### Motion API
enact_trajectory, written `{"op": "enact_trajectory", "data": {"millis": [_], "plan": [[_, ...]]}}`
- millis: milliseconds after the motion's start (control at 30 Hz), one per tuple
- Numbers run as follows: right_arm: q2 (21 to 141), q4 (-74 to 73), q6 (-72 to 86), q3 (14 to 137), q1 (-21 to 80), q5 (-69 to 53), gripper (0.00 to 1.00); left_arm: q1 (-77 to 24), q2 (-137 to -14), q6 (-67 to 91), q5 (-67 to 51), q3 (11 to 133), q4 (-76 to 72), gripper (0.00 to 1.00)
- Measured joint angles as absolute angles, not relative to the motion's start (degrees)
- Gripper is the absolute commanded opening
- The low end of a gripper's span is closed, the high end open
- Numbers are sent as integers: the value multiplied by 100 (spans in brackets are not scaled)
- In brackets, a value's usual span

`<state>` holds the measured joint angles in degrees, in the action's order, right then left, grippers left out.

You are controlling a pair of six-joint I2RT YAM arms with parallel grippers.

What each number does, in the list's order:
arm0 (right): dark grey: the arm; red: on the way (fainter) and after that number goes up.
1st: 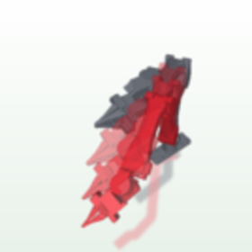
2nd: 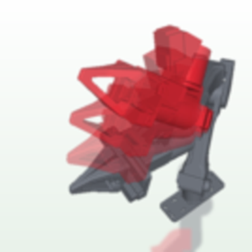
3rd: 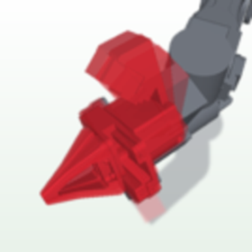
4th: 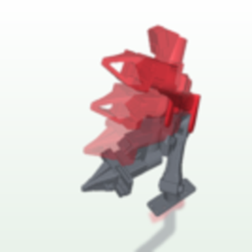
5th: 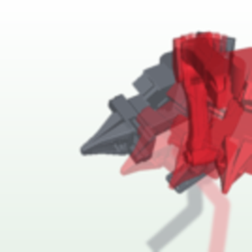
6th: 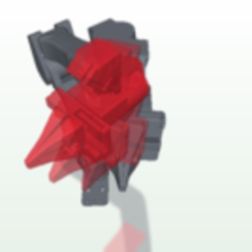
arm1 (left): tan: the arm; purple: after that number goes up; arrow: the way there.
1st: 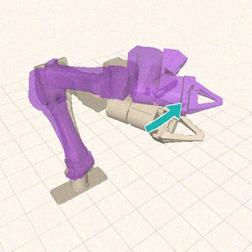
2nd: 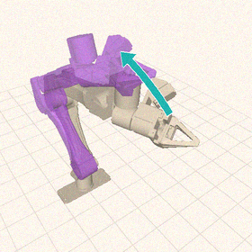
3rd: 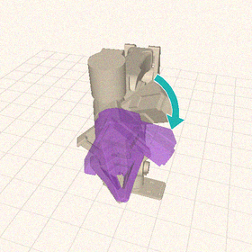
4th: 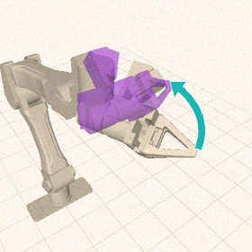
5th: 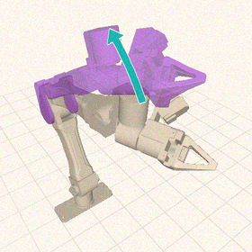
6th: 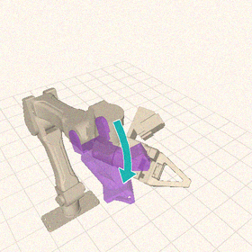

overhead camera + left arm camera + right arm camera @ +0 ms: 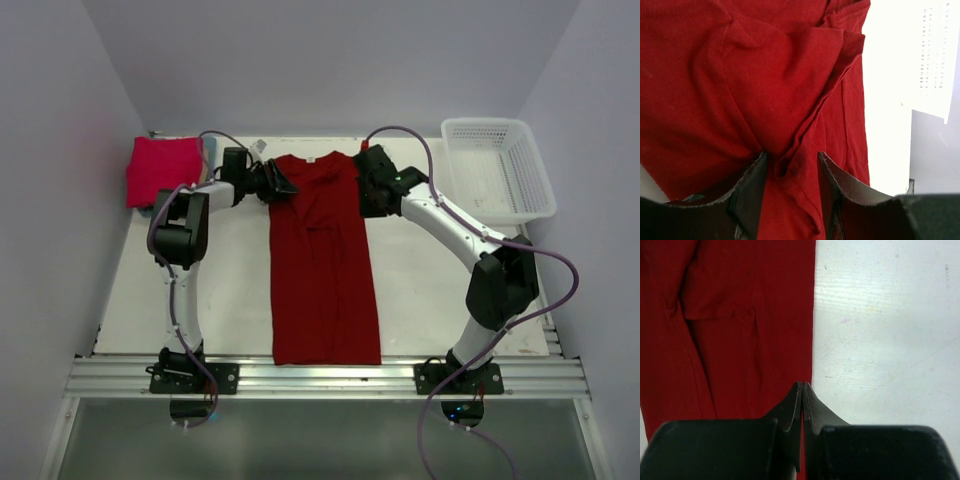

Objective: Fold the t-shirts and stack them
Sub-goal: Fold the tshirt

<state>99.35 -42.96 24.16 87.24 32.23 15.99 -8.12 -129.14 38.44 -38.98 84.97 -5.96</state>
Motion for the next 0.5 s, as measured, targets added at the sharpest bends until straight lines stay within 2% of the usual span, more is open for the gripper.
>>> {"op": "enact_trajectory", "data": {"millis": [500], "plan": [[9935, -4233, 2414, 8576, 3129, 1588, 0, -1031, -12923, 3846, -3881, 8945, -537, 43]]}}
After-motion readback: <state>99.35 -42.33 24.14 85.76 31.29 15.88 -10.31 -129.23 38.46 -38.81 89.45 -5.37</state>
